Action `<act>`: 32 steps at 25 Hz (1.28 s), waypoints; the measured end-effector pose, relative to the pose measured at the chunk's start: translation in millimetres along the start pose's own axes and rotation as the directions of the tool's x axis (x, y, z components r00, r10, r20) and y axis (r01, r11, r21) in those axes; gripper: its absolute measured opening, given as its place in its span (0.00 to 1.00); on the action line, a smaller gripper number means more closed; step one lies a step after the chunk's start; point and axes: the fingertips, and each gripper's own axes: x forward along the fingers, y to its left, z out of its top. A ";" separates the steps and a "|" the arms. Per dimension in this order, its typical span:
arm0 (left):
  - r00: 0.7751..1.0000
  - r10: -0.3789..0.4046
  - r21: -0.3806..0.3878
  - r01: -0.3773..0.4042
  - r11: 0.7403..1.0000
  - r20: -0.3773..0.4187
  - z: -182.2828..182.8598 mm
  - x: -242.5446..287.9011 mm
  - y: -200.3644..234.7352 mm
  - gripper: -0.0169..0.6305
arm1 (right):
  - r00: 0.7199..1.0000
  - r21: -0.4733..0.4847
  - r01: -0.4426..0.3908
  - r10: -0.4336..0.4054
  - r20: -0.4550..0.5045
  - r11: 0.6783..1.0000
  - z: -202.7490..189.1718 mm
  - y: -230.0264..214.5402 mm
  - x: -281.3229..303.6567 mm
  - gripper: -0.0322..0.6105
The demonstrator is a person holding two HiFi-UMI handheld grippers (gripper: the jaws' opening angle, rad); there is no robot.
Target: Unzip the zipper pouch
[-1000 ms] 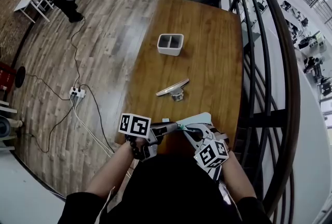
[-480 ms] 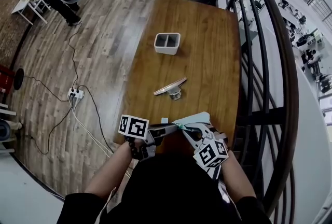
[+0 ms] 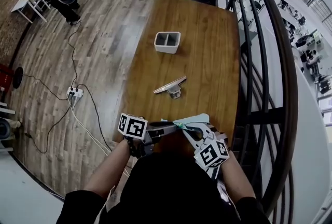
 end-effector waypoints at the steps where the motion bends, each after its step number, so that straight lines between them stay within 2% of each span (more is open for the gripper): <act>1: 1.000 -0.004 -0.010 0.004 1.000 -0.005 0.3 1.1 0.5 0.25 | 1.000 -0.003 0.000 0.000 -0.001 1.000 0.3 0.0 -0.4 0.06; 9: 0.999 -0.053 -0.022 0.053 0.998 -0.011 1.1 2.4 -10.2 0.25 | 1.000 -0.028 0.006 -0.006 -0.013 1.000 -1.2 1.7 -1.0 0.06; 14: 0.999 -0.032 -0.007 0.032 0.999 -0.007 3.1 2.1 -11.6 0.22 | 1.000 -0.035 0.013 -0.014 -0.018 0.999 -0.1 0.1 -1.5 0.06; 18: 1.000 -0.009 -0.024 0.010 1.000 0.011 3.7 -1.0 -8.1 0.14 | 1.000 -0.039 0.020 -0.020 -0.015 0.999 2.5 0.3 -1.4 0.06; 26: 0.998 -0.024 -0.056 0.027 0.998 0.060 10.8 -5.7 -9.7 0.10 | 1.000 -0.047 0.019 -0.020 -0.018 0.999 -1.7 1.9 -0.8 0.06; 29: 0.998 -0.041 -0.049 0.043 0.998 0.044 10.0 -3.1 -13.4 0.10 | 1.000 -0.058 0.008 -0.009 -0.022 0.998 -0.7 4.5 0.9 0.06; 32: 0.999 -0.025 -0.033 0.026 0.999 0.022 10.9 -1.7 -11.4 0.10 | 0.999 -0.068 -0.002 -0.001 -0.033 0.998 1.2 6.2 4.2 0.06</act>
